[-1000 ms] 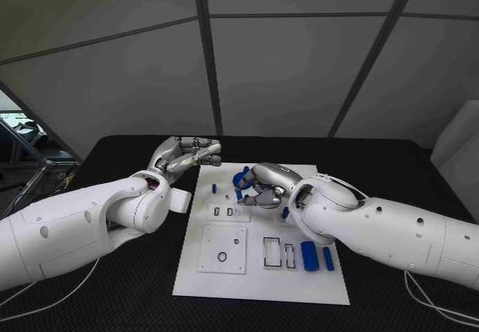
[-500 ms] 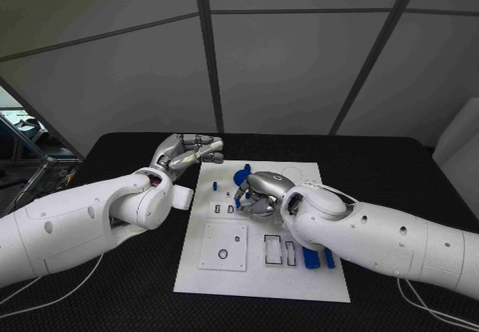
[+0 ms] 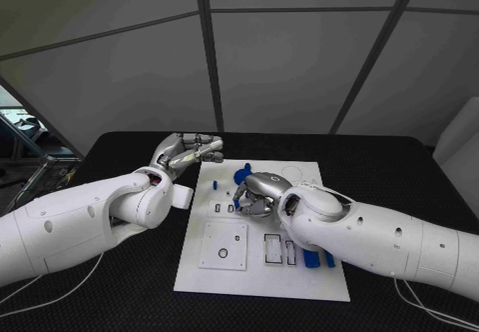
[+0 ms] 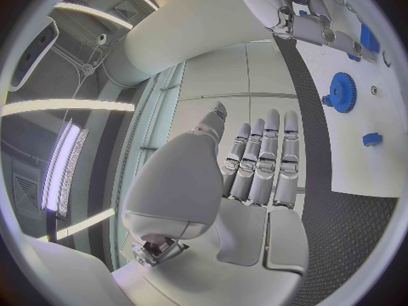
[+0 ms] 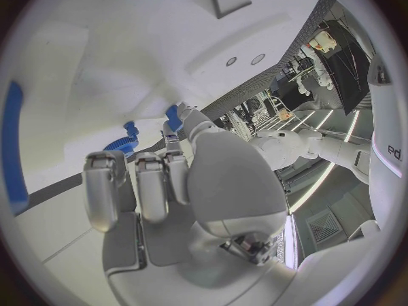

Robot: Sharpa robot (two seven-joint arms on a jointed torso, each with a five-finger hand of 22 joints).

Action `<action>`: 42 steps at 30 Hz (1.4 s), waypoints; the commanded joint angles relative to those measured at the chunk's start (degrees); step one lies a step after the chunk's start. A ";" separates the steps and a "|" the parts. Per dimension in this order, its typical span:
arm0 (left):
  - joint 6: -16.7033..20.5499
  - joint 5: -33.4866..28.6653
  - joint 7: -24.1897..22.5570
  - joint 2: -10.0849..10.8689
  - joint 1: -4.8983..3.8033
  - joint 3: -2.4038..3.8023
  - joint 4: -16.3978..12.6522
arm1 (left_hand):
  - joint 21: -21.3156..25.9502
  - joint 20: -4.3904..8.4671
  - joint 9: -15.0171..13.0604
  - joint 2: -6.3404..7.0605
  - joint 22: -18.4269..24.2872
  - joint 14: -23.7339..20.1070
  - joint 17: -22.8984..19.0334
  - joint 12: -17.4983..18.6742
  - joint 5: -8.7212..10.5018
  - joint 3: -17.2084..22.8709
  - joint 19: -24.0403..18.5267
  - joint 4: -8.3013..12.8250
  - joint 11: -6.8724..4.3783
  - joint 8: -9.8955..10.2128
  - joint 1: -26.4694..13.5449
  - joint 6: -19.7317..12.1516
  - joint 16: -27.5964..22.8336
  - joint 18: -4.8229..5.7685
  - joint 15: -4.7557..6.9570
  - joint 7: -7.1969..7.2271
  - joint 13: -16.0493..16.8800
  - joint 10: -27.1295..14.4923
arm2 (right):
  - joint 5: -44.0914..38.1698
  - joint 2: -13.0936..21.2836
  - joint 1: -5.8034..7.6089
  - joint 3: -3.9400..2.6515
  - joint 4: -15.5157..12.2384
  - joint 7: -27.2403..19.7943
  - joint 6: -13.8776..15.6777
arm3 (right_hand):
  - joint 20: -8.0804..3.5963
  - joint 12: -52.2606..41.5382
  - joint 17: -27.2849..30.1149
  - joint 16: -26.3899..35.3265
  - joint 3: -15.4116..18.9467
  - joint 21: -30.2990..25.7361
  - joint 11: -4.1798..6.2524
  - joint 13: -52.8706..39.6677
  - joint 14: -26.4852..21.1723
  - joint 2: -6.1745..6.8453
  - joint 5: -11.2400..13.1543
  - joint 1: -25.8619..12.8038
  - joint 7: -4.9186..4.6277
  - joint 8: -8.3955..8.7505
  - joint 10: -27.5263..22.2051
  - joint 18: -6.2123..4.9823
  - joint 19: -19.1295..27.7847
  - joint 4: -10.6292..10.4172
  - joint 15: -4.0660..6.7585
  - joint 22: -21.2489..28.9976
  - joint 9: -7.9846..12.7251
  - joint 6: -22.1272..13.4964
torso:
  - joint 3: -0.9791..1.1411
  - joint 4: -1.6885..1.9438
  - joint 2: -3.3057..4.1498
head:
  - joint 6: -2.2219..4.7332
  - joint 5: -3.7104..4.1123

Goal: Assemble the parts on the task board

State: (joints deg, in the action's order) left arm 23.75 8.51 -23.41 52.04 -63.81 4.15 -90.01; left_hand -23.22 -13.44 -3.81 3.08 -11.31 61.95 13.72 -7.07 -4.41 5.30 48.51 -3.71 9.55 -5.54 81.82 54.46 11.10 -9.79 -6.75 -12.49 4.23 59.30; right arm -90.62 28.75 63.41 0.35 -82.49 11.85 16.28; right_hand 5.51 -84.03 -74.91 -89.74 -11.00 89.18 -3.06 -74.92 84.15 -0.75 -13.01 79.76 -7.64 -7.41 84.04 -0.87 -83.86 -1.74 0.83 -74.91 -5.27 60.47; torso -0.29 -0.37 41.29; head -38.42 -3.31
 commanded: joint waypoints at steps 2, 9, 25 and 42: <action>-0.68 -0.16 0.17 0.03 -0.11 0.06 -0.05 | -0.22 0.07 0.03 -0.59 -0.09 0.09 0.10 0.22 -0.30 -0.08 -0.31 0.32 0.15 0.33 -0.16 0.01 -0.33 -0.60 -0.17 -0.28 -0.07 -0.26 | -0.71 0.06 -0.02 0.04 0.00 0.12 -1.65 | -0.44 -0.20 -15.09 -0.26 -0.31 0.22 0.44 -9.34 5.85 -0.42 -0.21 -0.24 0.31 -0.30 1.51 0.59 -5.40 -0.15 0.44 -13.96 -0.05 0.65 | -0.02 -0.02 -0.02 | -0.04 -0.07; -0.70 -0.16 0.24 0.08 -0.11 0.06 -0.06 | -0.22 0.07 0.03 -0.59 -0.09 0.09 0.10 0.22 -0.30 -0.08 -0.31 0.32 0.15 0.33 -0.16 0.01 -0.33 -0.60 -0.17 -0.28 -0.07 -0.26 | -0.71 0.09 -0.03 0.04 -0.05 -0.20 -2.59 | -0.45 -0.20 -15.09 -0.26 -0.32 0.22 0.44 -9.35 5.85 -0.31 -0.23 -0.41 0.33 -0.29 1.51 0.58 -5.39 -0.19 0.44 -13.95 -0.06 0.67 | -0.01 0.00 -0.01 | 0.00 0.08; -0.70 -0.16 0.32 0.22 -0.11 0.06 -0.07 | -0.22 0.07 0.03 -0.59 -0.09 0.09 0.10 0.22 -0.30 -0.08 -0.31 0.32 0.15 0.33 -0.16 0.01 -0.33 -0.60 -0.17 -0.28 -0.07 -0.26 | -0.78 0.30 -0.03 0.05 -0.17 0.67 -4.69 | -0.42 0.26 -14.91 -0.19 -0.37 0.10 0.31 -8.96 5.81 0.77 0.35 -1.45 0.13 0.25 1.16 0.53 -5.26 -0.31 0.37 -13.75 0.05 0.11 | -0.01 0.01 -0.03 | -0.11 0.02; -0.73 -0.16 0.46 0.22 -0.11 0.06 -0.02 | -0.25 0.07 0.04 -0.61 -0.10 0.07 0.14 0.30 -0.29 -0.07 -0.35 0.41 0.19 0.40 -0.19 -0.05 -0.45 -0.59 -0.19 -0.33 -0.09 -0.34 | -0.96 0.36 -0.02 0.05 -0.21 1.15 -4.76 | 0.06 1.56 -14.70 -0.10 -0.41 -0.07 -0.52 -7.83 5.76 2.48 0.99 -2.91 -0.88 1.77 0.09 0.46 -5.06 -0.57 -0.28 -13.45 0.53 -2.15 | -0.01 -0.06 -0.02 | -0.25 0.01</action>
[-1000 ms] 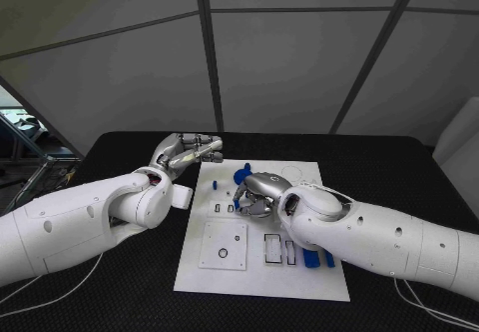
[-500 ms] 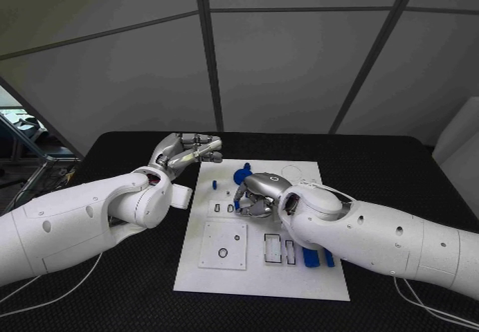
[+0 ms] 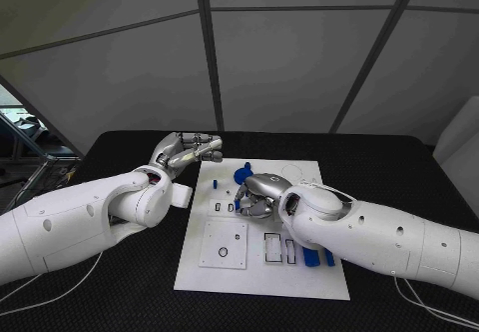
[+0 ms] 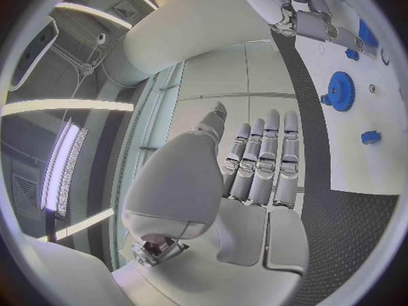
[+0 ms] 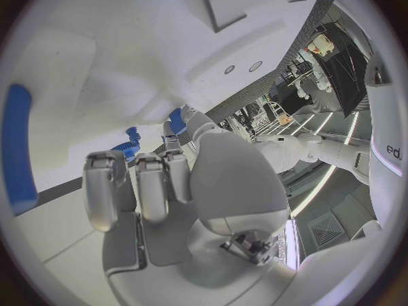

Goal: Assemble the parts on the task board

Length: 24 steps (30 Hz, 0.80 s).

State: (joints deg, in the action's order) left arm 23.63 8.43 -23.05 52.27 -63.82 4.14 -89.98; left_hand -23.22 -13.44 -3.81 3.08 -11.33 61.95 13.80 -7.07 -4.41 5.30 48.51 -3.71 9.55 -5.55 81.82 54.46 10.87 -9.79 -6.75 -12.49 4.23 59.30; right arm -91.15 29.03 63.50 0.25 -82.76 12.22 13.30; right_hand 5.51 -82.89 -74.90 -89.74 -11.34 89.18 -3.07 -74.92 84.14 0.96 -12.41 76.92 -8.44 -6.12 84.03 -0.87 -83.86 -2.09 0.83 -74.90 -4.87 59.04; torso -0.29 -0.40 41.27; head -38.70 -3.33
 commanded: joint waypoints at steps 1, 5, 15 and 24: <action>-0.61 -0.08 0.10 -0.01 -0.11 0.06 -0.05 | -0.25 0.06 0.04 -0.61 -0.08 0.06 0.07 0.32 -0.28 -0.07 -0.36 0.43 0.20 0.43 -0.20 -0.06 -0.25 -0.59 -0.20 -0.34 -0.09 -0.36 | -0.44 0.08 -0.11 0.15 0.06 0.76 -1.76 | 0.11 0.50 -14.68 -0.09 -0.06 -0.08 -0.59 -7.76 5.76 0.86 0.47 -0.17 -0.14 0.58 0.02 0.46 -5.04 -0.25 -0.34 -13.43 0.16 -0.90 | -0.01 -0.01 0.00 | 0.04 0.04; -0.64 -0.08 0.12 0.00 -0.11 0.06 -0.05 | -0.25 0.06 0.04 -0.61 -0.08 0.06 0.07 0.32 -0.28 -0.07 -0.36 0.43 0.20 0.43 -0.20 -0.06 -0.25 -0.59 -0.20 -0.34 -0.09 -0.36 | -0.45 0.08 -0.12 0.15 0.03 0.73 -1.61 | 0.33 0.78 -14.57 -0.04 0.14 -0.18 -0.85 -7.50 5.73 1.37 0.70 -0.64 -0.42 0.95 -0.24 0.42 -4.93 -0.43 -0.57 -13.27 0.27 -1.60 | 0.01 0.04 0.02 | 0.02 0.06; -0.88 -0.08 0.32 0.03 -0.11 0.06 -0.08 | -0.28 0.02 0.06 -0.78 -0.10 -0.08 0.12 0.48 -0.29 -0.04 -0.47 0.46 0.32 0.59 -0.42 -0.25 -0.52 -0.56 -0.29 -0.48 -0.13 -0.58 | -0.52 0.14 -0.12 0.15 0.02 1.13 -0.95 | 0.60 1.15 -14.56 -0.03 0.51 -0.27 -1.13 -7.18 5.72 1.84 0.83 -1.31 -0.69 1.26 -0.58 0.38 -4.82 -0.79 -0.83 -13.11 0.32 -2.31 | 0.01 -0.06 -0.02 | 0.03 -0.03; -0.86 -0.08 0.37 0.04 -0.11 0.06 -0.11 | -0.28 0.01 0.07 -0.80 -0.10 -0.11 0.12 0.50 -0.29 -0.03 -0.49 0.47 0.34 0.61 -0.44 -0.27 -0.57 -0.56 -0.31 -0.49 -0.13 -0.60 | -0.54 0.20 -0.12 0.15 0.00 1.56 -0.10 | 0.93 1.48 -14.51 -0.01 1.65 -0.35 -1.39 -6.86 5.71 2.58 3.06 -2.52 -0.89 1.54 -0.95 0.35 -4.74 -1.65 -1.11 -12.99 0.28 -3.37 | -0.01 0.01 0.00 | 0.07 0.10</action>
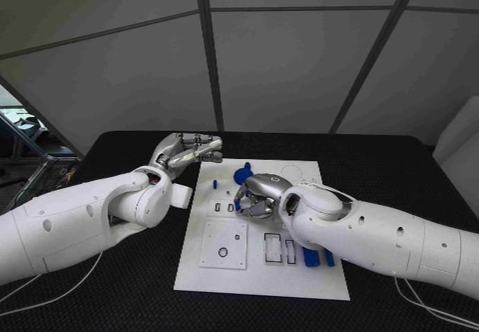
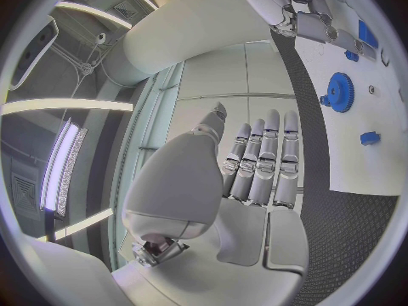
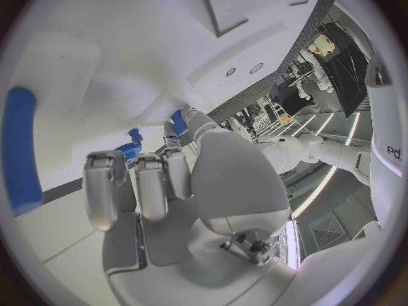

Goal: Assemble the parts on the task board

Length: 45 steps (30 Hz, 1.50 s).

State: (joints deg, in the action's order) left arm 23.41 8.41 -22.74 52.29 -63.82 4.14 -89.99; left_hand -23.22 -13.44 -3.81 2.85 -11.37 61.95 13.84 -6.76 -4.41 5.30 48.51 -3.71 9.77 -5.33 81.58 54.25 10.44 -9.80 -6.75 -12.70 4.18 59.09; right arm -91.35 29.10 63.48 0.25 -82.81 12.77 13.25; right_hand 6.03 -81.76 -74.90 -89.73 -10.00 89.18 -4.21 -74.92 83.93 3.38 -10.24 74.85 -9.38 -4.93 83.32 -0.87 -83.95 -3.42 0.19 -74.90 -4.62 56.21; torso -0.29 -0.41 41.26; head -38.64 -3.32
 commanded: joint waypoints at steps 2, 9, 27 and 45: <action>-0.55 -0.06 0.03 0.04 -0.11 0.06 -0.10 | -0.28 0.00 0.07 -0.60 -0.06 -0.16 0.09 0.22 -0.30 -0.01 -0.52 0.49 0.14 0.43 -0.22 -0.09 -0.20 -0.55 -0.33 -0.30 -0.08 -0.42 | -0.34 0.17 -0.10 0.15 0.04 1.12 0.38 | 0.50 0.71 -14.46 0.01 1.01 -0.41 -0.40 -6.52 5.92 0.57 1.80 -1.02 -0.12 0.73 -0.56 0.32 -4.59 -0.73 -0.58 -12.89 0.14 -1.49 | -0.02 0.04 0.01 | 0.01 0.09; -0.45 -0.06 -0.03 0.08 -0.11 0.06 -0.03 | -0.29 0.00 0.07 -0.64 -0.07 -0.17 0.10 0.24 -0.31 0.02 -0.53 0.52 0.14 0.44 -0.20 -0.10 -0.23 -0.55 -0.33 -0.30 -0.08 -0.43 | -0.28 0.32 -0.10 0.15 -0.19 0.29 3.70 | 1.07 1.72 -14.13 0.16 4.32 -0.72 -1.22 -5.54 5.83 1.75 2.96 -2.25 -1.02 1.29 -1.57 0.19 -4.24 -2.50 -1.26 -12.37 0.59 -5.27 | -0.01 0.03 0.00 | 0.02 0.06; -2.06 5.74 6.24 0.49 -0.18 0.06 1.89 | -5.66 3.20 -0.59 -1.56 -2.74 10.93 4.26 -3.43 -0.15 0.81 6.31 -0.44 -3.76 -1.15 -2.58 4.82 4.58 -0.87 3.71 2.52 1.90 10.68 | 11.90 11.60 1.48 -0.58 -11.32 -16.84 16.29 | 1.20 1.50 -13.13 0.64 5.67 -1.35 -0.86 -5.55 5.56 0.27 -1.79 3.50 -0.56 -1.62 -1.47 -0.07 -3.59 -2.31 -1.11 -11.37 -0.14 -3.73 | 0.20 -0.32 -0.94 | 0.18 -1.31; -21.47 40.73 47.18 -3.01 -3.99 -0.64 4.29 | -57.20 9.05 -8.96 -1.61 -61.65 19.44 16.95 -38.65 0.70 -8.29 33.99 -12.73 -8.04 -5.44 -14.06 7.54 10.56 6.50 8.30 6.66 38.15 13.69 | 24.70 21.55 7.20 -2.48 -11.18 -16.98 11.99 | 0.28 3.03 -11.30 1.59 5.25 -2.92 0.09 -4.15 5.09 -1.07 -3.40 4.02 0.38 -3.04 -2.38 -0.69 -1.97 -2.30 -0.19 -8.83 -0.35 -0.42 | 1.04 0.01 -3.62 | -1.12 -1.78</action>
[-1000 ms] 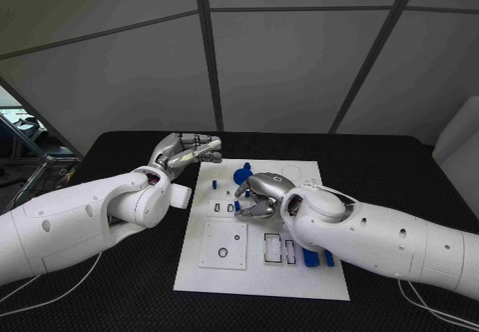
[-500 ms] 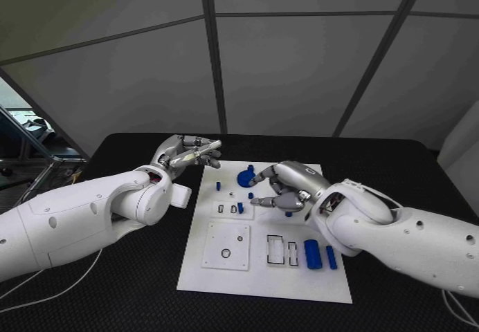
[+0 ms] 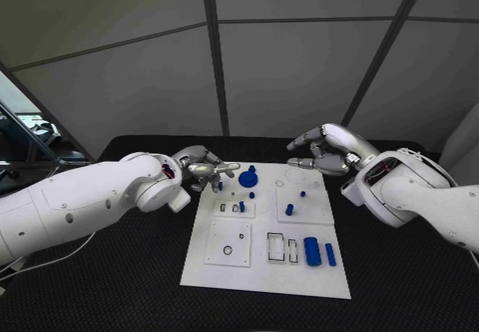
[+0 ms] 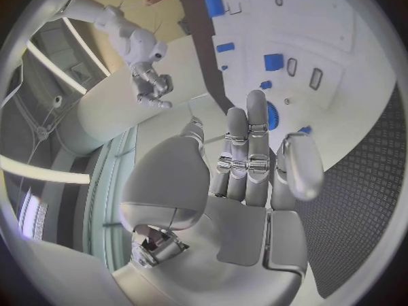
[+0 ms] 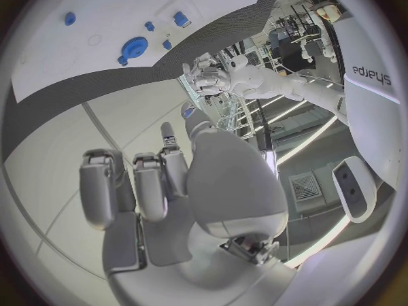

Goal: Assemble the parts on the task board

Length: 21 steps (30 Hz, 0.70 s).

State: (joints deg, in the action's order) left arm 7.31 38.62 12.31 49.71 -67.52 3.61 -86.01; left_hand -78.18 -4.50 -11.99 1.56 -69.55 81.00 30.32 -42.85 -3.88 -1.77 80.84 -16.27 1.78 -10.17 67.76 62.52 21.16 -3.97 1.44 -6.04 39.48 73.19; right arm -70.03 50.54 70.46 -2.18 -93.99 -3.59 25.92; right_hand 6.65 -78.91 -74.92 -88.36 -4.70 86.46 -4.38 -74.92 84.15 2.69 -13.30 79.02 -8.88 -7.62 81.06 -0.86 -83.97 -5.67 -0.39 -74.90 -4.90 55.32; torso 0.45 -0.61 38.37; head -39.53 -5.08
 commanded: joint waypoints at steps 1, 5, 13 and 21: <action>-5.71 11.19 13.12 -0.77 -0.42 -0.21 0.44 | -3.41 0.08 -1.37 -0.62 -5.41 0.43 0.76 -4.42 0.15 -1.82 2.47 -0.20 -0.08 -1.03 -0.02 -1.00 -0.29 1.03 0.18 -0.02 4.91 -0.44 | 3.47 0.20 0.27 -0.06 0.06 -0.51 -0.68 | -0.37 0.34 -11.11 0.30 -0.03 -0.30 0.30 -4.01 4.83 -0.39 -0.42 -0.23 -0.09 -0.35 -0.22 -0.74 -1.85 -0.12 0.41 -8.68 -0.06 0.50 | 0.35 0.21 -0.82 | -0.29 0.02; -8.20 13.10 16.32 -2.53 -0.98 -1.01 1.20 | -5.83 0.35 -3.73 -0.27 -9.58 0.47 1.59 -13.13 0.39 -3.59 4.52 0.30 -0.37 -3.18 1.99 -1.26 -0.75 1.77 0.40 0.38 13.78 1.49 | 3.72 -0.13 0.40 -0.08 0.66 0.06 -0.64 | -0.55 0.58 -10.87 0.45 -0.33 -0.47 0.46 -3.80 4.77 -0.52 -1.40 0.33 0.03 -0.30 -0.30 -0.79 -1.73 0.13 0.59 -8.44 0.02 0.57 | 0.53 0.14 -1.07 | -0.29 -0.20; -11.24 14.30 20.14 -6.48 -2.27 -3.49 3.05 | -8.74 0.69 -8.26 -1.94 -14.87 0.67 2.83 -19.61 0.34 -5.91 6.92 -0.08 -0.70 -6.81 2.52 -2.53 -1.53 2.82 0.69 0.82 20.47 2.19 | 3.85 -1.10 0.48 -0.09 1.53 1.05 -0.99 | -0.62 0.66 -10.72 0.54 -0.39 -0.54 0.48 -3.73 4.74 -0.52 -1.78 0.41 0.03 -0.24 -0.31 -0.81 -1.68 0.13 0.63 -8.34 0.08 0.54 | 0.64 0.15 -1.31 | -0.59 -0.09; -11.57 14.80 21.76 -8.74 -3.04 -4.78 4.04 | -9.30 0.82 -11.31 -2.84 -15.92 0.80 3.48 -21.56 0.33 -7.31 7.37 -0.08 -0.89 -9.01 2.02 -3.41 -2.02 3.02 0.81 1.06 22.49 2.50 | 3.86 -1.58 0.49 -0.09 2.14 1.73 -1.54 | -0.69 0.79 -10.58 0.63 -0.45 -0.69 0.51 -3.62 4.71 -0.53 -2.50 0.36 0.06 -0.22 -0.33 -0.86 -1.56 0.02 0.68 -8.12 0.12 0.63 | 0.57 0.14 -1.09 | -0.88 -0.19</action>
State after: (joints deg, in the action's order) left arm -2.60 51.96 31.73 41.10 -70.43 -1.17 -82.03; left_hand -87.13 -4.09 -23.17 -0.74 -74.94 81.63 33.77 -64.34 -3.88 -8.86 84.06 -16.28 0.83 -19.04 69.79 59.40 19.30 -0.02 2.08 -4.96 61.90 75.19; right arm -66.61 49.04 70.80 -2.21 -91.91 -2.33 25.07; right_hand 6.22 -78.32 -74.92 -88.12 -4.85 85.98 -4.19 -74.92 83.94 2.47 -15.63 79.25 -8.67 -7.61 80.85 -0.86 -83.95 -5.53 -0.19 -74.94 -4.83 55.52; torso 1.05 -0.46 37.18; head -40.28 -5.20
